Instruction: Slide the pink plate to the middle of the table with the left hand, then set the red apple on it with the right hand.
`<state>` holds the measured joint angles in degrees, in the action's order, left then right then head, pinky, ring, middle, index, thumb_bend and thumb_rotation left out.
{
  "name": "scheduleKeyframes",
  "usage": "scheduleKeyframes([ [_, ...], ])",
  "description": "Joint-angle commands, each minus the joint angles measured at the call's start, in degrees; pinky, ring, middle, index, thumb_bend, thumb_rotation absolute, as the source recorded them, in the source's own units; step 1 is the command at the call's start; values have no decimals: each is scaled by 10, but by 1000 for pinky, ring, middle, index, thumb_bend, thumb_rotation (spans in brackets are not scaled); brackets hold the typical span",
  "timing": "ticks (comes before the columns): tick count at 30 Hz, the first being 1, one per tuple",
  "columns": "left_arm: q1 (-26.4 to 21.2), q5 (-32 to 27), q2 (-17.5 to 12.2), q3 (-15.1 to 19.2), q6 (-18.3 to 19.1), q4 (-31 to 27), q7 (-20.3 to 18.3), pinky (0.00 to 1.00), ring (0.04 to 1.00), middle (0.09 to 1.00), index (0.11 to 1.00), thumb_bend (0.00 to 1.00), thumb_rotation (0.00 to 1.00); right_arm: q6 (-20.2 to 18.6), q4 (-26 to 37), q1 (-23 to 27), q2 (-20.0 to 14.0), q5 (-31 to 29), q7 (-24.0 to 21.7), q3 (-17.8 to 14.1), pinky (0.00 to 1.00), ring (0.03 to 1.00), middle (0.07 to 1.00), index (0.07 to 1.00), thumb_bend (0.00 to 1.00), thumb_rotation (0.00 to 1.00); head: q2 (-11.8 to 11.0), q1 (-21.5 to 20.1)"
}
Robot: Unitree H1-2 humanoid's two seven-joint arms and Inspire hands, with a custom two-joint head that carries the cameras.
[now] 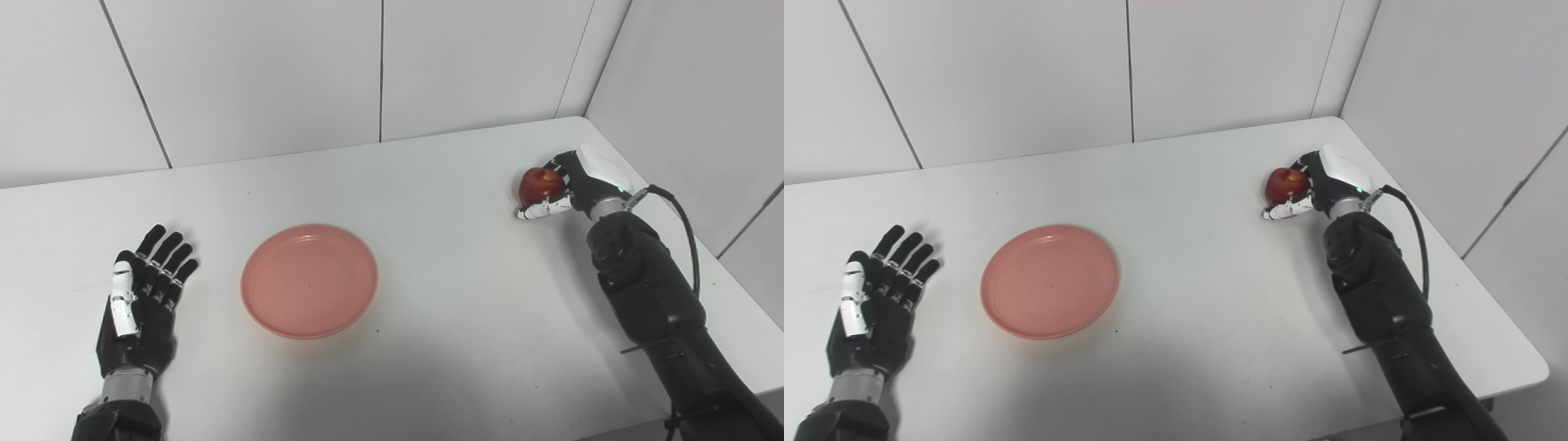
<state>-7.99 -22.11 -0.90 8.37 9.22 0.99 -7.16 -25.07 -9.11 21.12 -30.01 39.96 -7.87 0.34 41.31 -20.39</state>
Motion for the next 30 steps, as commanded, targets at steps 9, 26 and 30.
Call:
scheduleKeyframes([
  [9, -7, 3, 1, -2, -5, -6, 2, 848, 846, 836, 819, 370, 1000, 9, 56, 12, -15, -3, 38, -5, 348, 423, 486, 488, 507, 144, -2, 8],
  [26, -4, 10, 12, -10, -5, -16, 14, 844, 843, 837, 820, 368, 1000, -18, 227, 15, 12, 12, -30, 10, 310, 403, 478, 488, 506, 144, -1, 33],
  [30, -2, 14, 17, -13, -5, -17, 17, 846, 840, 837, 819, 375, 1000, -18, 253, 22, 24, 19, -55, 18, 299, 393, 464, 488, 506, 144, -1, 48],
])
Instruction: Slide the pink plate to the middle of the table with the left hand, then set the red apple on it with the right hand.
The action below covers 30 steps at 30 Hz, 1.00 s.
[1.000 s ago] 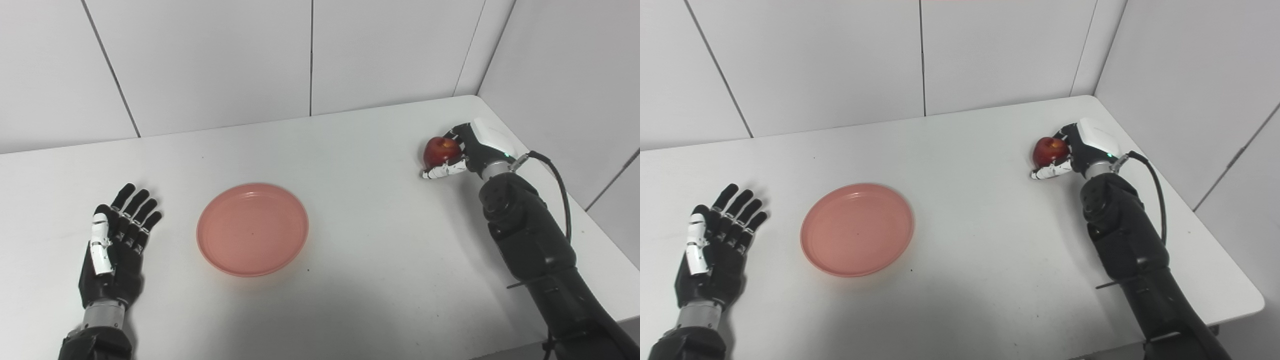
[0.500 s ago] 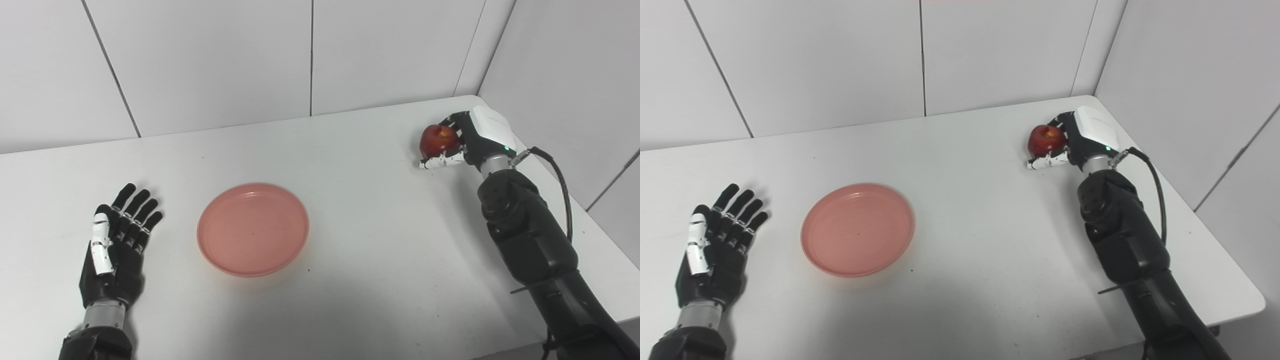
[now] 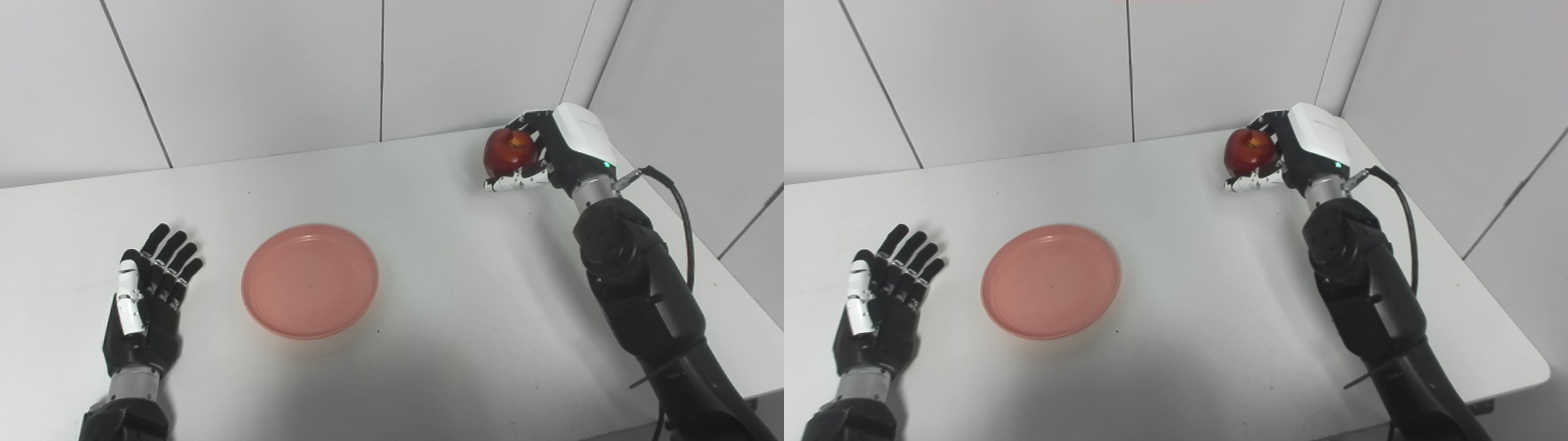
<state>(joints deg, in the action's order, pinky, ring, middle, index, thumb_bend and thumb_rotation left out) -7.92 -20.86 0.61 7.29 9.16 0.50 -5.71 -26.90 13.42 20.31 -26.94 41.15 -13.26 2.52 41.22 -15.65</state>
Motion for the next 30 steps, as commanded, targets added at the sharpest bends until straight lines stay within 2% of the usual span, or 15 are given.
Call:
scheduleKeyframes([
  [1, -2, 3, 3, -3, -3, -16, 4, 844, 837, 835, 818, 377, 1000, 2, 34, 33, -1, 8, -5, 4, 306, 398, 467, 488, 506, 144, 1, 10],
  [5, 1, 12, 10, -8, 2, -28, 12, 837, 833, 829, 814, 379, 1000, 6, 49, 43, 13, 13, -18, 27, 330, 427, 489, 487, 507, 143, 2, 27],
  [10, 5, 28, 21, -16, 4, -35, 30, 829, 831, 826, 809, 380, 1000, 8, 58, 56, 41, 3, -33, 49, 311, 401, 483, 488, 507, 141, 5, 63],
  [12, 6, 32, 27, -18, 7, -42, 35, 829, 832, 827, 808, 384, 1000, 22, 52, 62, 52, 0, -33, 62, 311, 398, 480, 488, 507, 141, 6, 74],
  [18, 7, 45, 36, -23, 4, -45, 46, 813, 822, 817, 802, 383, 1000, 26, 46, 75, 87, 4, -34, 100, 327, 412, 481, 487, 508, 143, 9, 110],
  [20, 8, 49, 39, -25, 5, -47, 51, 804, 816, 811, 796, 380, 1000, 29, 42, 78, 99, 9, -31, 115, 301, 392, 478, 487, 509, 143, 10, 122],
  [26, 10, 53, 45, -29, 6, -52, 55, 796, 809, 807, 797, 379, 1000, 24, 31, 84, 129, 16, -33, 141, 253, 349, 455, 488, 509, 145, 12, 142],
  [30, 11, 56, 50, -30, 4, -53, 59, 781, 796, 800, 791, 373, 1000, 27, 18, 86, 142, 17, -29, 151, 279, 376, 472, 488, 509, 144, 13, 154],
])
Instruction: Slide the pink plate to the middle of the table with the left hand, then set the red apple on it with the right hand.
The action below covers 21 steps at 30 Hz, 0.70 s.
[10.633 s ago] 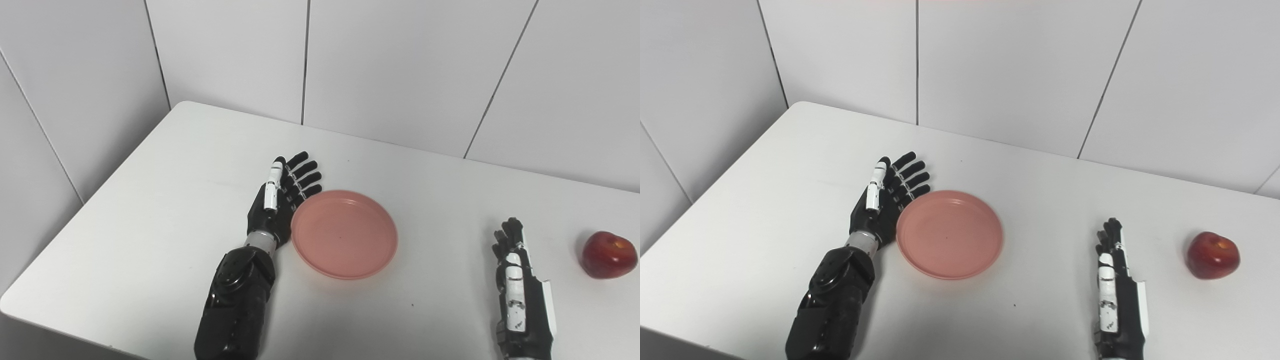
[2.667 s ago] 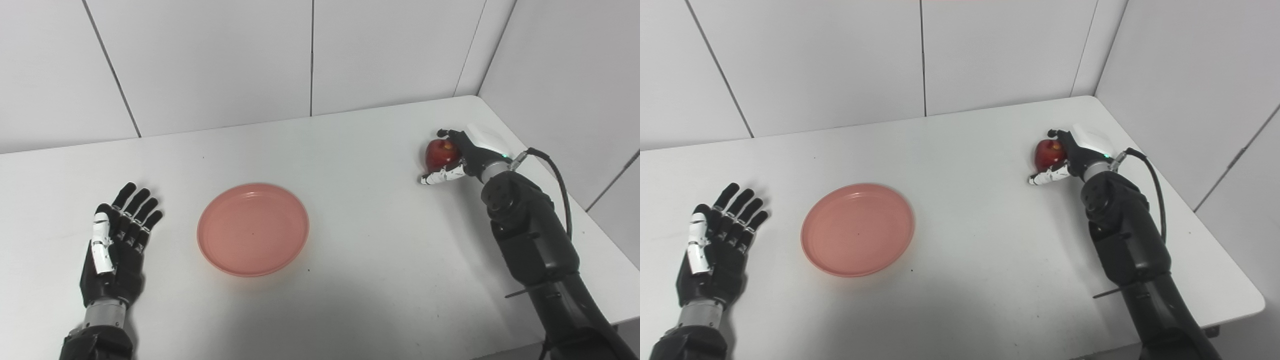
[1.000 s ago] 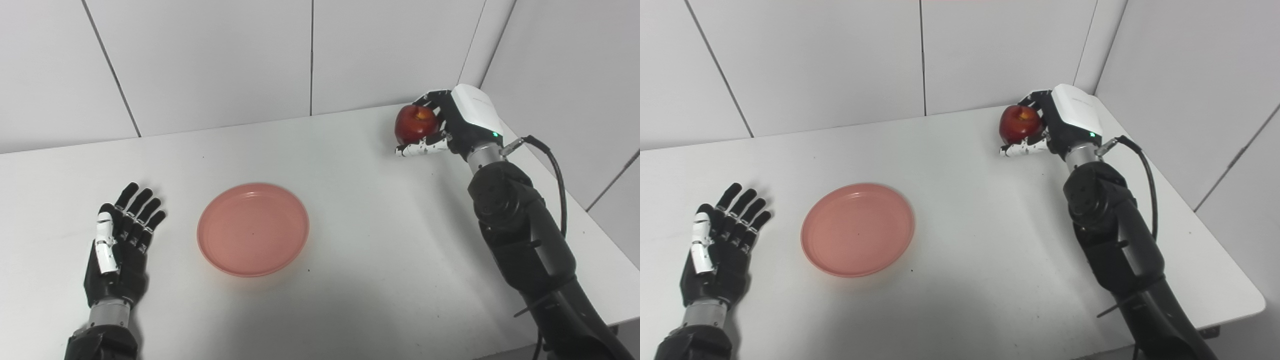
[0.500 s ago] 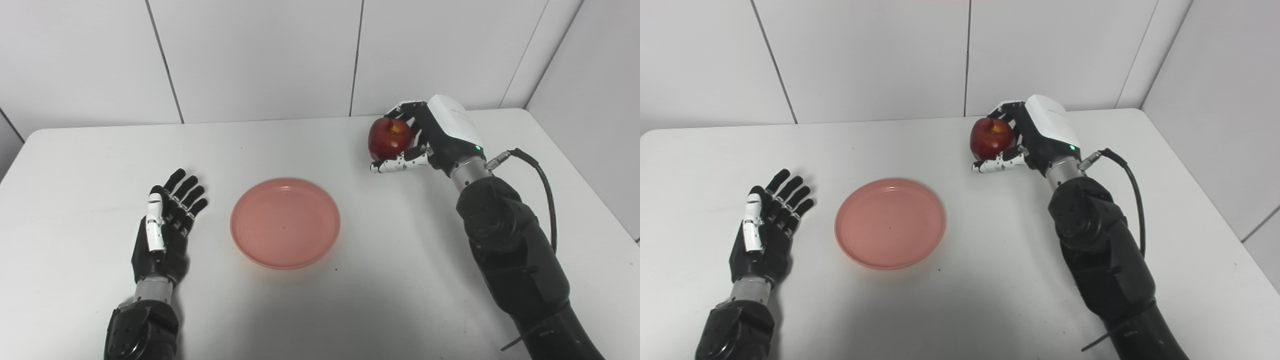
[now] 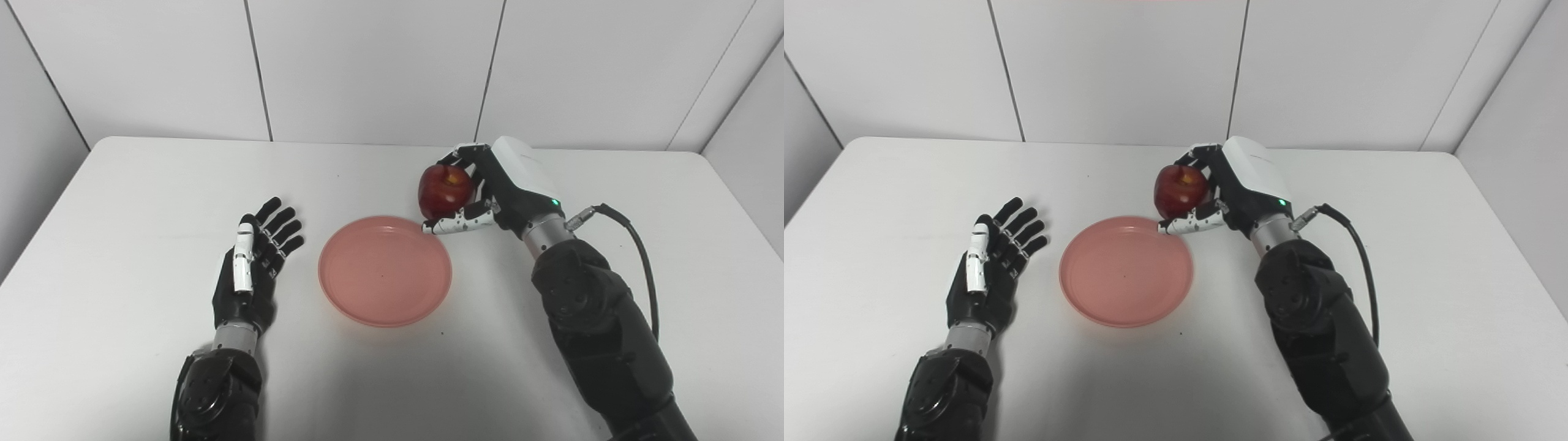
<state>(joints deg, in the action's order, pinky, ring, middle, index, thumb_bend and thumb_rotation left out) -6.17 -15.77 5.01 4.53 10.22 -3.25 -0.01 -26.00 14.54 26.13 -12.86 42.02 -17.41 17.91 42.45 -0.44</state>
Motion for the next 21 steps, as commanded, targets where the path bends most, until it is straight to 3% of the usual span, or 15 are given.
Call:
scheduleKeyframes([
  [1, -7, 7, 7, -4, -5, -17, 4, 779, 796, 800, 791, 373, 1000, 17, 2, 28, 6, 7, 12, 0, 279, 375, 471, 488, 509, 145, 1, 7],
  [12, -6, 17, 13, -5, 1, -23, 15, 776, 794, 802, 791, 379, 1000, 13, -51, 38, 41, 8, 8, 31, 314, 401, 482, 488, 508, 146, 3, 21],
  [21, -7, 22, 13, -5, 3, -26, 21, 795, 805, 812, 795, 388, 1000, 37, -106, 36, 61, 2, 29, 52, 249, 348, 450, 488, 509, 146, 5, 31],
])
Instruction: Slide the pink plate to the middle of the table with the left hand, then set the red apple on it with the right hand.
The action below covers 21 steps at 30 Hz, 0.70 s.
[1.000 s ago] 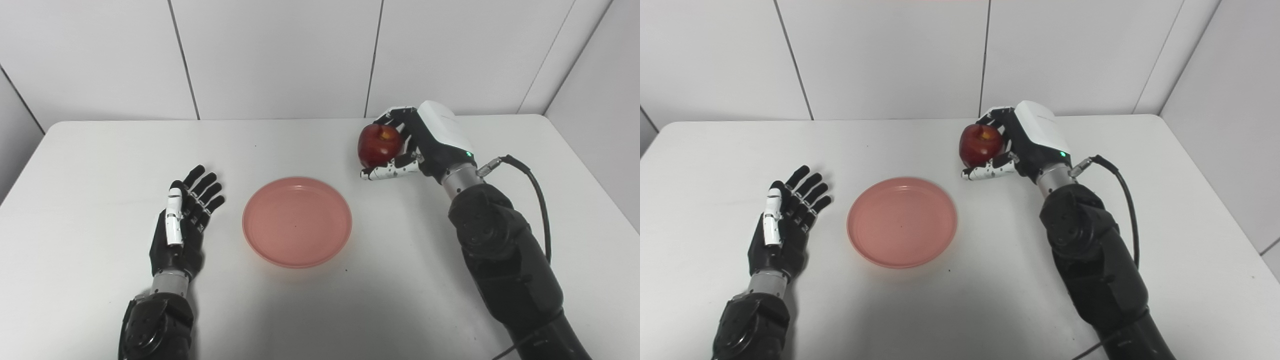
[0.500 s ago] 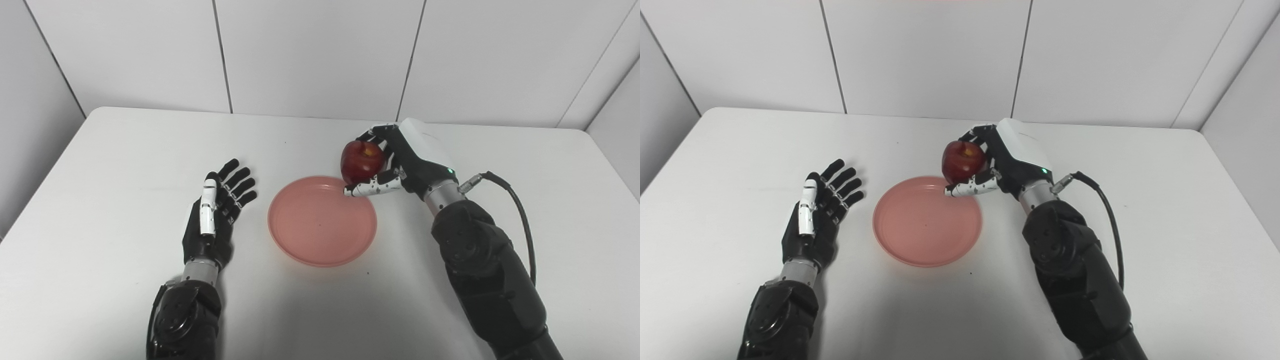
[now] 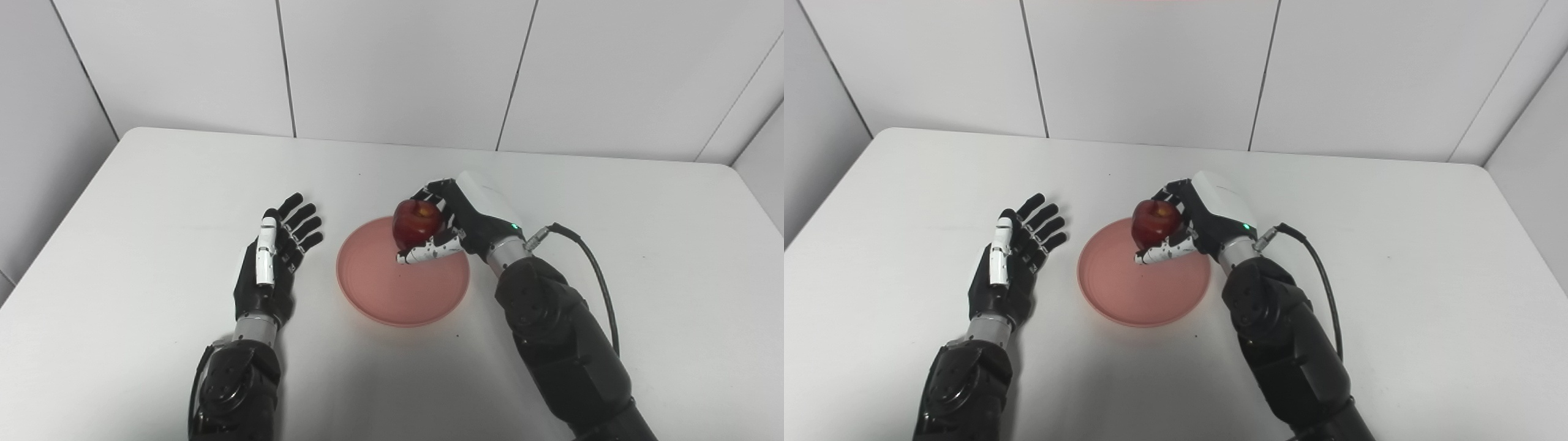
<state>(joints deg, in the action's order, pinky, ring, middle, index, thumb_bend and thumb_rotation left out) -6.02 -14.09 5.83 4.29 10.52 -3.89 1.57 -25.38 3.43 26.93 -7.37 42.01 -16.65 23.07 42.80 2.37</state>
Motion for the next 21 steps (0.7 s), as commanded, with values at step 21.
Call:
scheduleKeyframes([
  [21, -11, 11, 5, 2, -3, -20, 10, 793, 805, 808, 788, 381, 1000, 44, -52, 12, 23, 2, 41, 41, 229, 329, 435, 490, 508, 144, 5, 6],
])
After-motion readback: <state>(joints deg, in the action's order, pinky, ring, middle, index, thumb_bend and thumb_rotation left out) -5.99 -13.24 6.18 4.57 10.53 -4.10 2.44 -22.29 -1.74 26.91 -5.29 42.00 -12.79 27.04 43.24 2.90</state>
